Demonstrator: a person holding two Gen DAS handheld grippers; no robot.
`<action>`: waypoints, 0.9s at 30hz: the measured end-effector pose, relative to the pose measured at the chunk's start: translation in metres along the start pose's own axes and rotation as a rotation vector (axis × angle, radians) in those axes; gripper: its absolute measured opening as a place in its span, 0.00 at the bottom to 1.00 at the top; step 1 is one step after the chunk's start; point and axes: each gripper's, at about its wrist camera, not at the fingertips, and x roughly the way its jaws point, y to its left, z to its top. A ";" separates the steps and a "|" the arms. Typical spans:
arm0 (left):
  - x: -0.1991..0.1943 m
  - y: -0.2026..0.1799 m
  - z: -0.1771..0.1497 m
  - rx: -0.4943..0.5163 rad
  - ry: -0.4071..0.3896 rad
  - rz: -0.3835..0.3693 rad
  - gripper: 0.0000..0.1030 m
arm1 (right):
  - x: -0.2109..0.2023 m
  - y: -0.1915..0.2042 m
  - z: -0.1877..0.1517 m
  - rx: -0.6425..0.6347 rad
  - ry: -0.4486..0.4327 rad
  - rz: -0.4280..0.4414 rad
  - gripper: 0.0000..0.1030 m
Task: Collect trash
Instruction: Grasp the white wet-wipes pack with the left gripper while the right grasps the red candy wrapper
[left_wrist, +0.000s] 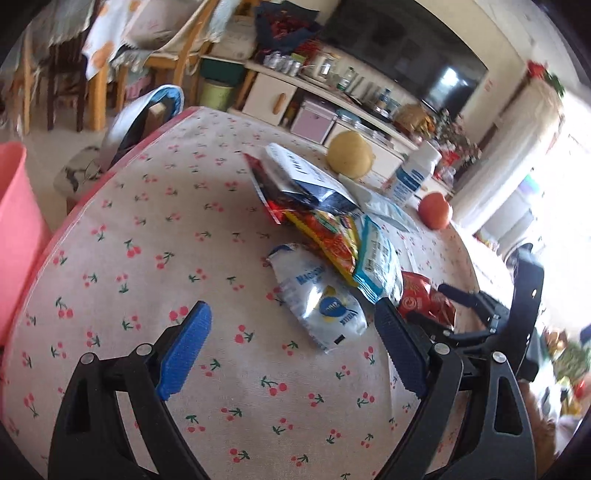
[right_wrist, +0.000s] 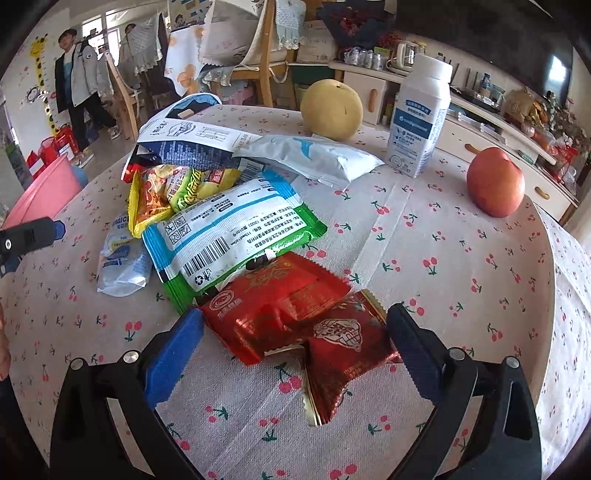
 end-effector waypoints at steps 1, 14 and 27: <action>0.000 0.002 0.001 -0.011 -0.002 0.002 0.88 | 0.003 -0.002 0.000 -0.002 0.015 0.001 0.95; 0.005 -0.016 -0.003 0.092 -0.007 0.040 0.88 | -0.023 -0.051 -0.017 0.162 0.010 0.019 0.95; 0.011 -0.024 -0.008 0.126 0.013 0.034 0.88 | -0.018 -0.045 -0.017 0.157 -0.004 0.026 0.64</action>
